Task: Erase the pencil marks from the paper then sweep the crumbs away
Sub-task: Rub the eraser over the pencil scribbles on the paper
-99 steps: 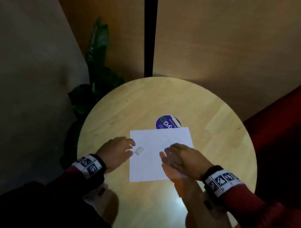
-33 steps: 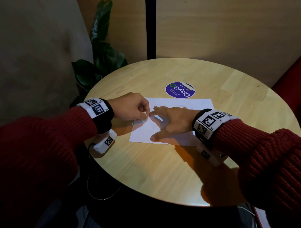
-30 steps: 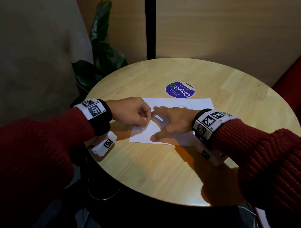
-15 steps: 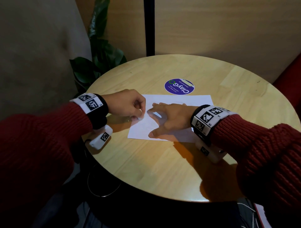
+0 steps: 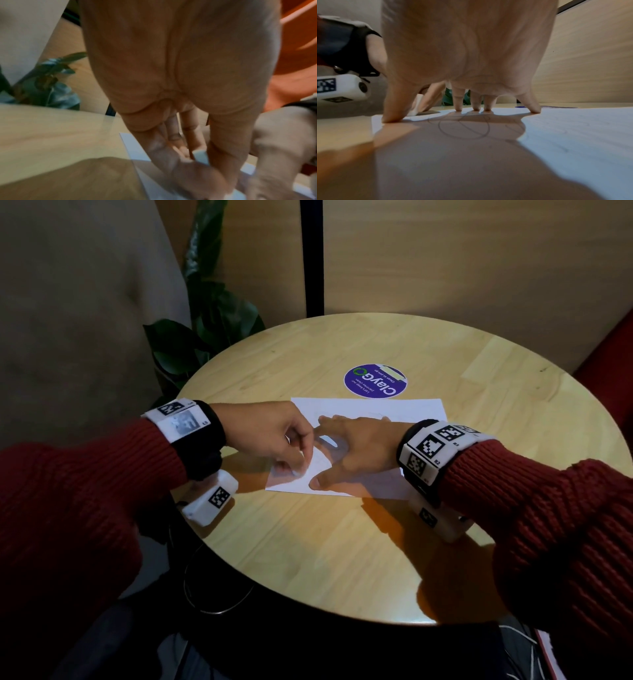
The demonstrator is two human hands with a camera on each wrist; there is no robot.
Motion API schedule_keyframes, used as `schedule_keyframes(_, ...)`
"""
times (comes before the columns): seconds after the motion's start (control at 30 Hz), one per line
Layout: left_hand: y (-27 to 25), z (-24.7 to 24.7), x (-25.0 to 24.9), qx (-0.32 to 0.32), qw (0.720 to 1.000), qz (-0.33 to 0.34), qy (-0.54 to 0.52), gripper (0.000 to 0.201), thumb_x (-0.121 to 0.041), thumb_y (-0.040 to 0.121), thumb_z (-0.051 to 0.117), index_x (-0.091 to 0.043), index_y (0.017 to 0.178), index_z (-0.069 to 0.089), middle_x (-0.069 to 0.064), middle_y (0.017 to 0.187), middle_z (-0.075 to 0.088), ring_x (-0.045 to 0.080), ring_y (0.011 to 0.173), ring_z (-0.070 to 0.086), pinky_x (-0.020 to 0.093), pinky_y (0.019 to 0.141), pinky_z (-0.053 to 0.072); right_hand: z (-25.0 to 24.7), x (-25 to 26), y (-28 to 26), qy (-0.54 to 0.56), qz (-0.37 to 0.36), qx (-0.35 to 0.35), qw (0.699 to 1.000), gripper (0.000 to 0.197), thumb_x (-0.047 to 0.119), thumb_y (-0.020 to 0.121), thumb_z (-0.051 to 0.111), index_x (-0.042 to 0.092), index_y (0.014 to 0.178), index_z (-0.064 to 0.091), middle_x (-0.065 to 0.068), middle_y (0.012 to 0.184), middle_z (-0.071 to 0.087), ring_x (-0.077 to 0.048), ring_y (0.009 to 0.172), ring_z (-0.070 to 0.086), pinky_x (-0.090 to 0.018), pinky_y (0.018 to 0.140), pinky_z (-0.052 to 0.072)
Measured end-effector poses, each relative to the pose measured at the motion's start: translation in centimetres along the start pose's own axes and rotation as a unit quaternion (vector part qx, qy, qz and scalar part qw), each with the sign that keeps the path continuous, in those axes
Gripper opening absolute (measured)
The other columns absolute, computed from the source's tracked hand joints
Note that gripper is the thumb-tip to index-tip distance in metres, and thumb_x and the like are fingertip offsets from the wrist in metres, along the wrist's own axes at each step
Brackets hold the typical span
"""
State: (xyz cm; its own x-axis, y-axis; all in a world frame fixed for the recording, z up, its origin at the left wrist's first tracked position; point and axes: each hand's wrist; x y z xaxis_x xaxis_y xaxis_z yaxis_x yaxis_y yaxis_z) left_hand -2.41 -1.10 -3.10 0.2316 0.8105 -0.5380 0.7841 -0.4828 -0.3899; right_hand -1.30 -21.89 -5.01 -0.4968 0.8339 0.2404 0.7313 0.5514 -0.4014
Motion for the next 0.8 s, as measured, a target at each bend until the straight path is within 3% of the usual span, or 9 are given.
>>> schedule_keyframes(0.17,0.5,-0.8,0.9,-0.104,0.993,-0.014,0.054,0.007,-0.019,0.089,0.081,-0.024,0.084,0.079,-0.005,0.08,0.081,0.007,0.074,0.072,0.03,0.078,0.056,0.2,-0.1,0.3,-0.005,-0.002,-0.005,1.0,0.1,0.087,0.073,0.065,0.05,0.158,0.026,0.018,0.174,0.003,-0.012,0.16,0.01,-0.067,0.122,0.014)
schedule_keyframes(0.3,0.0,-0.3,-0.2,0.012,1.0,-0.002,0.01,0.005,-0.013,0.09,0.083,-0.015,0.086,0.08,-0.002,0.075,0.078,0.01,0.067,0.069,0.021,0.071,0.055,0.3,-0.2,0.4,-0.001,-0.005,-0.007,1.0,0.105,0.089,0.07,0.065,0.051,0.158,0.023,0.02,0.173,0.003,-0.009,0.16,0.005,-0.068,0.122,0.012)
schedule_keyframes(0.43,0.4,-1.0,1.0,-0.088,0.995,-0.015,0.041,0.007,-0.018,0.09,0.082,-0.021,0.085,0.079,-0.001,0.078,0.08,0.013,0.073,0.074,0.023,0.073,0.051,0.2,0.0,0.2,-0.001,-0.005,-0.005,1.0,0.099,0.085,0.074,0.066,0.047,0.158,0.028,0.017,0.174,0.004,-0.01,0.16,0.009,-0.066,0.122,0.014)
schedule_keyframes(0.5,0.3,-0.8,0.9,-0.069,0.997,-0.012,0.032,0.007,-0.017,0.09,0.082,-0.02,0.085,0.078,-0.001,0.077,0.08,0.01,0.069,0.071,0.023,0.072,0.053,0.1,-0.1,0.1,0.0,-0.005,-0.003,1.0,0.1,0.084,0.074,0.067,0.047,0.158,0.027,0.017,0.174,0.003,-0.01,0.16,0.008,-0.066,0.122,0.013)
schedule_keyframes(0.6,-0.2,-0.5,0.1,0.018,1.0,-0.005,0.008,0.004,-0.014,0.091,0.082,-0.014,0.088,0.08,-0.002,0.073,0.078,0.01,0.067,0.069,0.023,0.072,0.055,0.2,-0.2,0.1,0.01,-0.007,-0.001,1.0,0.105,0.086,0.071,0.068,0.049,0.16,0.024,0.019,0.173,0.003,-0.009,0.16,0.005,-0.067,0.123,0.011)
schedule_keyframes(0.73,0.3,-1.2,1.2,-0.08,0.996,-0.017,0.039,0.006,-0.019,0.092,0.082,-0.022,0.087,0.08,-0.001,0.078,0.081,0.013,0.074,0.075,0.028,0.078,0.054,0.1,0.0,0.0,-0.006,-0.009,0.002,1.0,0.105,0.086,0.073,0.066,0.047,0.161,0.023,0.016,0.174,0.005,-0.013,0.16,0.009,-0.062,0.124,0.013)
schedule_keyframes(0.8,0.1,-0.9,0.8,-0.042,0.999,-0.009,0.026,0.004,-0.017,0.091,0.082,-0.019,0.089,0.08,-0.001,0.077,0.08,0.011,0.07,0.073,0.024,0.076,0.054,0.1,-0.1,0.1,-0.003,-0.009,0.003,1.0,0.108,0.088,0.071,0.066,0.048,0.161,0.021,0.018,0.174,0.002,-0.01,0.16,0.005,-0.065,0.124,0.01)
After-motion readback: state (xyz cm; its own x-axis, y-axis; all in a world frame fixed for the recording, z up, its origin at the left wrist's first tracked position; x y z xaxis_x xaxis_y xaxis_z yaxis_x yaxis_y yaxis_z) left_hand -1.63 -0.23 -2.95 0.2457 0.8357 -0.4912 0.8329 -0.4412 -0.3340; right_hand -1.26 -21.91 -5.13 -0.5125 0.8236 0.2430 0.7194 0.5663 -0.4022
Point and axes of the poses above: each hand's wrist, its own y-axis towards the middle knuckle, its own z-axis out of the palm, x = y × z
